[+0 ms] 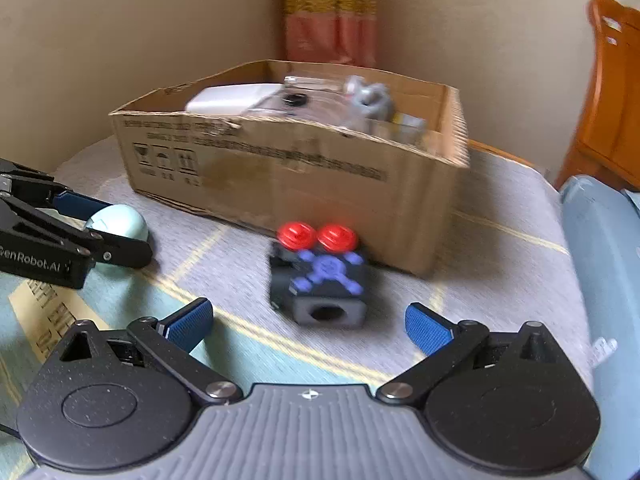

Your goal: Organize rigid objects

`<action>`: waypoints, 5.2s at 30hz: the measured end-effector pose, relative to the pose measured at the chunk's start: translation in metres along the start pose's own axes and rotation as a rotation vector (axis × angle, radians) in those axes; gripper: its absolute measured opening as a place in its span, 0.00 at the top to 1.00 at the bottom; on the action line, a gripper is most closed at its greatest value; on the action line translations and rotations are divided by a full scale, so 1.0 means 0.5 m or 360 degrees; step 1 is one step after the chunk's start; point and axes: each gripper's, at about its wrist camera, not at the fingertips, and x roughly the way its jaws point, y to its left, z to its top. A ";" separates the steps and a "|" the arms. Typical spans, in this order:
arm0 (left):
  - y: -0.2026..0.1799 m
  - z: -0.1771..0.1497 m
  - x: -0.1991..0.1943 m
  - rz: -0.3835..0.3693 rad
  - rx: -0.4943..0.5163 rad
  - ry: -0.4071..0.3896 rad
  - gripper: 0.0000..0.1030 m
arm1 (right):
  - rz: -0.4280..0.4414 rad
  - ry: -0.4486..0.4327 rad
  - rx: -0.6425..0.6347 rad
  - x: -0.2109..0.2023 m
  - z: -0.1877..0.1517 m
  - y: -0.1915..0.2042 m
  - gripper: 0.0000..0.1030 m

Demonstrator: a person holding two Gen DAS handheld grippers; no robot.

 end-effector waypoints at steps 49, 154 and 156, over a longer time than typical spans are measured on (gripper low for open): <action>-0.028 0.085 -0.134 -0.0197 0.0397 -0.0010 0.41 | 0.0188 0.0086 -0.0263 -0.124 0.098 -0.017 0.44; -0.052 0.095 -0.277 0.0285 -0.0074 -0.0208 0.01 | -0.0444 -0.0009 0.0463 -0.284 0.135 0.071 0.00; -0.054 0.096 -0.278 0.0284 -0.0074 -0.0211 0.01 | -0.0444 -0.0014 0.0463 -0.286 0.136 0.071 0.00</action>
